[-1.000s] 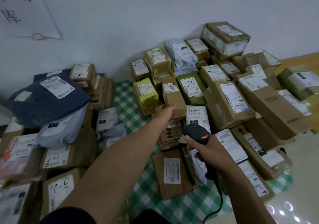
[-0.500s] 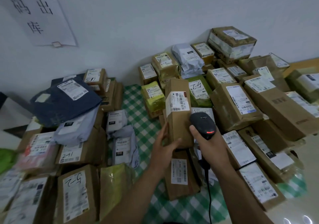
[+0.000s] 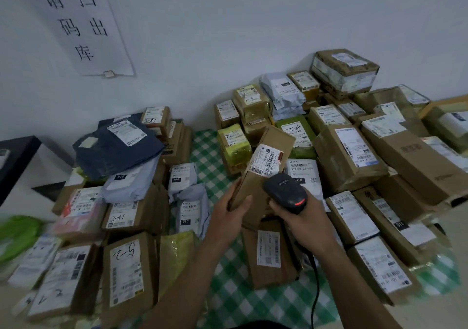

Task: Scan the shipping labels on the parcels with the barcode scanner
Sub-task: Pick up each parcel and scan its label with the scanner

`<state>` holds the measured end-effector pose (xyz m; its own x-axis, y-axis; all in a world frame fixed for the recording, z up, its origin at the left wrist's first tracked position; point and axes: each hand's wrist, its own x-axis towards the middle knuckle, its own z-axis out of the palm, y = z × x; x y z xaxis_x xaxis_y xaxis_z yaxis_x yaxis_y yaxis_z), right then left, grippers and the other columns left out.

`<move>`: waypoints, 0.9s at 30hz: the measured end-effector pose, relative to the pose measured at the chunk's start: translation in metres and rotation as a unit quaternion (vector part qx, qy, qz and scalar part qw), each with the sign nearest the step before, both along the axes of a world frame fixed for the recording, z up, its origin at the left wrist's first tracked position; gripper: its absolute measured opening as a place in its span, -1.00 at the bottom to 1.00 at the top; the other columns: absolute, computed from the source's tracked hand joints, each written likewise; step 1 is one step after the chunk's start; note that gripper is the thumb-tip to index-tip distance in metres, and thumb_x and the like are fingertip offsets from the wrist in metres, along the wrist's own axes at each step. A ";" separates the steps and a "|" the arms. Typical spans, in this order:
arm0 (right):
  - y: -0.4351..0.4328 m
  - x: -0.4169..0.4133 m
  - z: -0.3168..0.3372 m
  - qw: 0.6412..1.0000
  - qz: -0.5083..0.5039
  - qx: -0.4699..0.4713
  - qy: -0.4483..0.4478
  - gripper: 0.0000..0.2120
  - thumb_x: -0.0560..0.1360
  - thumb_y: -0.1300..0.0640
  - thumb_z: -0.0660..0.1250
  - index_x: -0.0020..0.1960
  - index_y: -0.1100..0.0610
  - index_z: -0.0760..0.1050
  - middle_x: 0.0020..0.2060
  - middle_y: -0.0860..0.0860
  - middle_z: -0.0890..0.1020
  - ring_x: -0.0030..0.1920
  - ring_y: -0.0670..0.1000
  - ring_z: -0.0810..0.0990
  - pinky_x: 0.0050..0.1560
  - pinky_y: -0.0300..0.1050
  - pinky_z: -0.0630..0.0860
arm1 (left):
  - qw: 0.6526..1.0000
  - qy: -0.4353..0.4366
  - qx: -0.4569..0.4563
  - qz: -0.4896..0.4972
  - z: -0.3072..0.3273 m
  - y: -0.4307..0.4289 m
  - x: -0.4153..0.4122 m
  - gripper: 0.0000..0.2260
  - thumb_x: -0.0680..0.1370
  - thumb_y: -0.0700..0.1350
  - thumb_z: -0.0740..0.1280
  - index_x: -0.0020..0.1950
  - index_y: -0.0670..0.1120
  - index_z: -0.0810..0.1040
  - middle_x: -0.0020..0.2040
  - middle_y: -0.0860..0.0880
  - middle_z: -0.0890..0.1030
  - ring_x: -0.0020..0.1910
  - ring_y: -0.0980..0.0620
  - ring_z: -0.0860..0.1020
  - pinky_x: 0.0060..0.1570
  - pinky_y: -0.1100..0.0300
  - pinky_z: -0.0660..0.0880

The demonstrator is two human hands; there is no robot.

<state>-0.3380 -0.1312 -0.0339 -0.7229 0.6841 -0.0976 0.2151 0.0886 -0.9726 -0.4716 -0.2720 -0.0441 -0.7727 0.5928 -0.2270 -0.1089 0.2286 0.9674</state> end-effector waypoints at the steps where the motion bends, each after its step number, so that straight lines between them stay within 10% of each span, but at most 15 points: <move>1: 0.001 0.002 0.000 1.000 0.004 0.003 -0.005 -0.51 0.47 0.02 0.59 0.35 -0.12 0.54 0.09 -0.17 0.72 0.10 -0.16 0.68 0.08 -0.09 0.58 | 1.000 0.022 -0.017 -0.007 0.001 -0.004 -0.005 -0.55 0.64 -0.01 0.40 0.49 0.23 0.39 0.24 0.15 0.60 0.04 0.37 0.61 -0.09 0.42 0.53; 12: 0.016 0.005 0.014 0.995 0.076 0.017 -0.063 -0.62 0.49 0.05 0.57 0.25 -0.04 0.53 -0.17 -0.06 0.68 -0.33 -0.22 0.64 -0.34 -0.34 0.52 | 0.946 0.252 -0.182 -0.094 0.021 -0.041 -0.090 -0.49 0.62 0.02 0.41 0.53 0.32 0.37 0.38 0.05 0.39 0.35 0.05 0.40 0.31 0.14 0.37; 27: 0.004 0.001 0.023 0.985 0.131 0.058 -0.094 -0.62 0.50 -0.04 0.54 0.18 -0.25 0.42 -0.04 -0.21 0.68 -0.16 -0.23 0.68 -0.18 -0.38 0.53 | 0.926 0.281 -0.233 -0.094 0.008 -0.049 -0.111 -0.46 0.61 0.07 0.41 0.55 0.33 0.31 0.51 0.03 0.31 0.47 -0.05 0.34 0.44 -0.11 0.38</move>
